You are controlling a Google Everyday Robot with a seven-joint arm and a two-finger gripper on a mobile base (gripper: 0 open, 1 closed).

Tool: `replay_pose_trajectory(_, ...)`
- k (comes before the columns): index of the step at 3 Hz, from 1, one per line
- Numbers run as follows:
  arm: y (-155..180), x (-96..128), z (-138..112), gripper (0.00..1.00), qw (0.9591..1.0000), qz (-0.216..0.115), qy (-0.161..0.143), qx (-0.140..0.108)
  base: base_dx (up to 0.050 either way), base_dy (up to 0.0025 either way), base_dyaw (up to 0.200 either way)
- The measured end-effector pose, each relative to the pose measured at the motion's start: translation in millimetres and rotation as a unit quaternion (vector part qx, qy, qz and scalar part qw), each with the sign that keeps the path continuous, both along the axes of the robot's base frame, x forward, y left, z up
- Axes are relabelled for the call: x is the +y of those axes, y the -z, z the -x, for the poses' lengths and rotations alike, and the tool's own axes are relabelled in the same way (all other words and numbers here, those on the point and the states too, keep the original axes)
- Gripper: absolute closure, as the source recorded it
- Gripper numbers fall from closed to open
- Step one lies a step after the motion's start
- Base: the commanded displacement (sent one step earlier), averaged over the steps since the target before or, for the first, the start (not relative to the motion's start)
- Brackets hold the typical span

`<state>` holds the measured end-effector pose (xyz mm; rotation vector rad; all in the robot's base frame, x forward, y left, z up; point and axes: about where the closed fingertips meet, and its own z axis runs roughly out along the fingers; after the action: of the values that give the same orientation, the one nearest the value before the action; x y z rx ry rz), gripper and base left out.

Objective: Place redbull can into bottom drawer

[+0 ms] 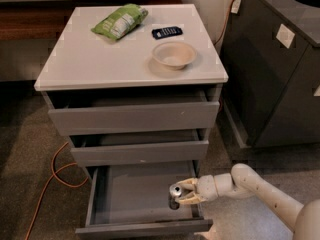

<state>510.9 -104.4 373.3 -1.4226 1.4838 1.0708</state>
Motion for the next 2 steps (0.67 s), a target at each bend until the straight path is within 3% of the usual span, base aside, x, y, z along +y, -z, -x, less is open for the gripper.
replay_pose_trajectory(2, 61, -9, -11, 1.00, 1.0000, 0.004, 0.005, 0.004, 0.000, 0.00000, 0.000)
